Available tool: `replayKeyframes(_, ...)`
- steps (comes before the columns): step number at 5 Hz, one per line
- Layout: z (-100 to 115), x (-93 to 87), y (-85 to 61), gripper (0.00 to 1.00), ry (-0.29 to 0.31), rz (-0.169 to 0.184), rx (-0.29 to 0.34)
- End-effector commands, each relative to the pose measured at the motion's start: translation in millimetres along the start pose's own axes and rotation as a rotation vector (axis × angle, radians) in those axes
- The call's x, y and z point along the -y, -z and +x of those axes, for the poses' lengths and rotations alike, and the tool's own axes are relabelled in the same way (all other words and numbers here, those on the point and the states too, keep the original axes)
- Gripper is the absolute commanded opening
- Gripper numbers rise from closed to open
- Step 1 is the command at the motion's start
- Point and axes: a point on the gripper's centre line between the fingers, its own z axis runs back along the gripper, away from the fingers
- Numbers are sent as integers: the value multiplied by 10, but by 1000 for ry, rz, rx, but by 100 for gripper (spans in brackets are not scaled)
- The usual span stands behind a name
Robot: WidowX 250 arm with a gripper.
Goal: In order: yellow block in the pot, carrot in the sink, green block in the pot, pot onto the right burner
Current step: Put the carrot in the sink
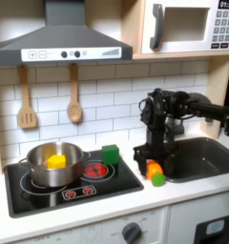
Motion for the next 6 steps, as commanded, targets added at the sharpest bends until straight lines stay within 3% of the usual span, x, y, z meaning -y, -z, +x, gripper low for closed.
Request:
replayKeyframes(1, 64, -48, 106, 100, 1, 2, -6)
replayKeyframes(2, 54, -39, 201, 100, 14, -14, -9)
replayKeyframes(3, 68, -21, 167, 0, 20, -21, 34)
replayKeyframes(4, 102, 38, 22, 0, 50, -27, 74)
replayKeyframes(6, 170, 158, -80, 0, 79, -36, 70)
